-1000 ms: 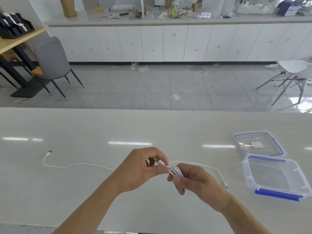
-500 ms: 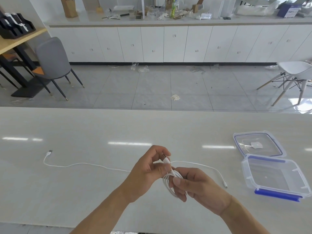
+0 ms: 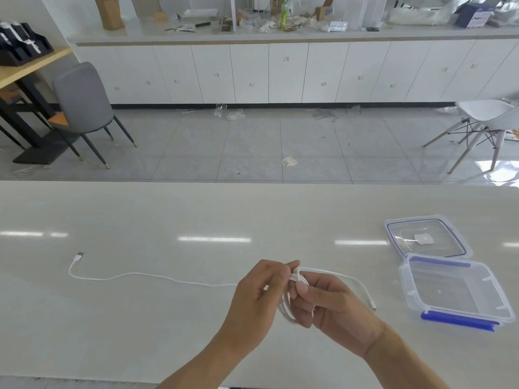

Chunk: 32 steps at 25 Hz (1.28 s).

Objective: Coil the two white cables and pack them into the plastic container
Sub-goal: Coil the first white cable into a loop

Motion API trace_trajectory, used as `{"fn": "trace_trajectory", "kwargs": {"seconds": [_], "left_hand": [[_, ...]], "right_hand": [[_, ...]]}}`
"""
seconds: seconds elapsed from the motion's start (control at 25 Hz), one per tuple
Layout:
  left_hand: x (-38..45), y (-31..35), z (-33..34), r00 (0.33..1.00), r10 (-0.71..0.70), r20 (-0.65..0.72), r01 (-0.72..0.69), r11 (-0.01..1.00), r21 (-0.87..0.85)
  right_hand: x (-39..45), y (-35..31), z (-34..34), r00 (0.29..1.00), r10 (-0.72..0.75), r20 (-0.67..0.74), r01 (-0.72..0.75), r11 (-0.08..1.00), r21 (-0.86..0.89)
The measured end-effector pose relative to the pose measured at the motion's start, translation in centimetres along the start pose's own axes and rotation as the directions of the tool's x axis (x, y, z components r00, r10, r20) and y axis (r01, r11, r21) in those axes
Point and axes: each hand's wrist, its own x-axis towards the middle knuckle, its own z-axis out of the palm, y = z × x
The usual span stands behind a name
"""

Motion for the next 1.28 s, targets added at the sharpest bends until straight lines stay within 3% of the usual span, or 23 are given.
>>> {"fn": "trace_trajectory", "kwargs": {"seconds": [0.16,0.24,0.4,0.48,0.68,0.88,1.08,1.2,1.28], "left_hand": [[0.4,-0.7,-1.2,0.979,-0.040,0.199,0.051,0.997,-0.052],[1.0,-0.9,-1.9,0.968,-0.065,0.244,0.066,0.998,0.003],[1.3,-1.2,-2.1,0.978,0.007,0.206,-0.043,0.984,0.173],[1.3,-1.8,-1.7,0.987,0.080,0.138,-0.120,0.942,0.313],[1.4,-2.4,-1.3,0.994,0.104,0.036,-0.110,0.923,0.369],[1.7,-2.9,-1.4,0.999,-0.014,0.038,0.003,0.959,0.282],[1.8,-3.4,-1.2,0.988,-0.152,0.015,0.145,0.968,0.207],[2.2,-3.4,-1.5,0.948,-0.304,0.097,0.300,0.952,0.057],[2.3,-3.7,-2.1,0.909,-0.362,0.207,0.386,0.919,-0.087]], "right_hand": [[0.3,-0.2,-0.3,1.000,-0.004,-0.002,0.004,0.996,0.088],[0.4,-0.3,-0.5,1.000,0.015,0.022,-0.017,0.996,0.088],[0.8,-0.3,-0.4,0.999,0.044,0.027,-0.045,0.999,0.012],[1.1,0.0,-0.2,0.999,0.028,-0.045,-0.031,0.997,-0.073],[1.3,0.5,0.4,0.966,-0.070,-0.250,-0.032,0.924,-0.382],[1.6,0.8,0.5,0.944,-0.030,-0.329,-0.148,0.852,-0.503],[1.9,1.5,0.1,0.883,-0.132,-0.450,-0.245,0.688,-0.683],[1.7,1.3,-0.2,0.879,-0.119,-0.462,-0.196,0.794,-0.576],[1.4,1.3,-0.3,0.895,-0.114,-0.430,-0.172,0.803,-0.570]]}}
